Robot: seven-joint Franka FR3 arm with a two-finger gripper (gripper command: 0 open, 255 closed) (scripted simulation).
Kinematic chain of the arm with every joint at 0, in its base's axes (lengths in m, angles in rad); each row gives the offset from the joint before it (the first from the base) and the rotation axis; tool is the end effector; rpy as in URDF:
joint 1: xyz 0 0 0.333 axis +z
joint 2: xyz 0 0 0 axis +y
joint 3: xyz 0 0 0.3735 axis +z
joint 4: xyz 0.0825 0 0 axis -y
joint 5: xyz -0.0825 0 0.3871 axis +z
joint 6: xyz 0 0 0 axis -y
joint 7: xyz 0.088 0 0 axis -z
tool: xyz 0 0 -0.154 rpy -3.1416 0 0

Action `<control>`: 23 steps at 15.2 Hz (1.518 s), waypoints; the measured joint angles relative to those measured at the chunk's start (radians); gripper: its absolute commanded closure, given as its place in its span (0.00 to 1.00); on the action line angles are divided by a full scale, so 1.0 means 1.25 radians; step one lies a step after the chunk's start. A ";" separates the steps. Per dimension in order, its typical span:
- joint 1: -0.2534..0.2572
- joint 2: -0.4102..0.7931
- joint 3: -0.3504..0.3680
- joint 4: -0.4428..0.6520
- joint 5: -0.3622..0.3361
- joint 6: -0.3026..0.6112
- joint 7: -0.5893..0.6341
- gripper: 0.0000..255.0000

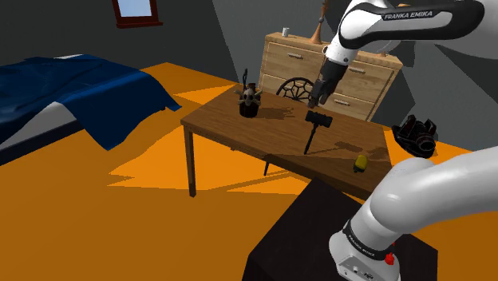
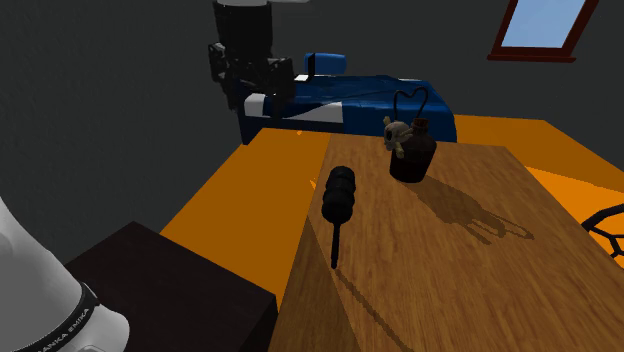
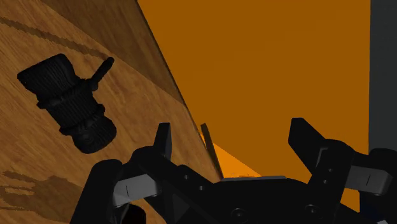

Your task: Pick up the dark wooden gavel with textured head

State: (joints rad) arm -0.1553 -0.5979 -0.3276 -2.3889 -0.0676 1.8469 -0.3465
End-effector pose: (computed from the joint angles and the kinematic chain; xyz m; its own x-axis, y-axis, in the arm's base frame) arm 0.3050 -0.1872 0.5219 0.9950 -0.0713 0.0705 -0.0642 -0.9931 -0.0982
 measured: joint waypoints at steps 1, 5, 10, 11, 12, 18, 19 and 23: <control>-0.003 0.018 -0.015 0.005 -0.004 0.008 -0.014 0.00; -0.018 0.095 -0.085 0.027 -0.015 0.050 -0.085 0.00; -0.030 0.198 -0.169 0.057 -0.010 0.103 -0.175 0.00; -0.031 0.225 -0.187 0.074 -0.003 0.107 -0.195 0.00; -0.033 0.243 -0.201 0.083 0.001 0.112 -0.212 0.00; -0.035 0.328 -0.246 0.096 0.034 0.166 -0.275 0.00; -0.035 0.334 -0.249 0.089 0.037 0.177 -0.279 0.00; -0.033 0.353 -0.254 0.072 0.049 0.210 -0.290 1.00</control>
State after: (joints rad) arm -0.1962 -0.1563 -0.6456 -2.2984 -0.0068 2.1093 -0.7096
